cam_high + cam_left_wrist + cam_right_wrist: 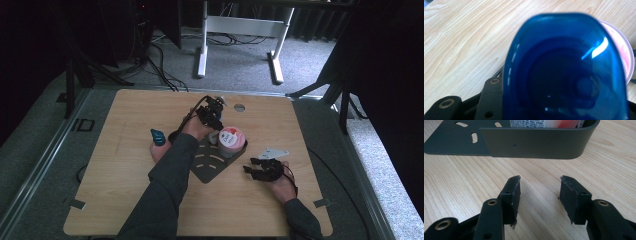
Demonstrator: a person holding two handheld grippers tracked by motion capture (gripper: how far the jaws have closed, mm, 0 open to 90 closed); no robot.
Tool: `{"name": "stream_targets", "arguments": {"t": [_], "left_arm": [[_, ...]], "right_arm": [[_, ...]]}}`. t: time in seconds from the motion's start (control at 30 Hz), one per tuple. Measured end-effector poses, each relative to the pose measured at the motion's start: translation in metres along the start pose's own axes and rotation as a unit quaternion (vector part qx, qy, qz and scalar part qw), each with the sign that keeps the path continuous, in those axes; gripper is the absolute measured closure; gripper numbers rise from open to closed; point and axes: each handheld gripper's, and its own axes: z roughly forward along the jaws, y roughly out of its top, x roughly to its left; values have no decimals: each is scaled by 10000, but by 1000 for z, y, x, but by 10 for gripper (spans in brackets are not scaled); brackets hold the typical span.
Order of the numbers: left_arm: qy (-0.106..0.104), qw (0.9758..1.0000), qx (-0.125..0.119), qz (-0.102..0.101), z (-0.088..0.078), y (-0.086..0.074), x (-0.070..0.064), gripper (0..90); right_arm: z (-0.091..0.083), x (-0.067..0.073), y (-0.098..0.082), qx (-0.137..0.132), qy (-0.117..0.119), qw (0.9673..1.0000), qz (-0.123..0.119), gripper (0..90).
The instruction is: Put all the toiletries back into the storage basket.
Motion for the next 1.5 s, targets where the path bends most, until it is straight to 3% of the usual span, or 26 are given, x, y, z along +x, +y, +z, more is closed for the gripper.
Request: {"name": "stream_targets", "arguments": {"t": [0.37, 1.03, 1.13, 1.23, 1.5], "left_arm": [[-79, 9998, -128, -146, 0, 0, 2, 505], [-71, 9999, -39, -128, -9, -13, 2, 467], [-61, 9999, -56, -110, -12, -16, 1, 481], [4, 10000, -41, -44, -11, -17, 0, 559], [52, 9998, -181, -18, -9, -17, -1, 570]], "right_arm": [[0, 0, 0, -1, -11, 10000, -12, 508], [0, 0, 0, -3, -19, 10000, -32, 507], [0, 0, 0, -3, -20, 10000, -30, 507], [0, 0, 0, -3, -25, 10000, -36, 508], [0, 0, 0, -1, -23, 10000, -33, 508]]}}
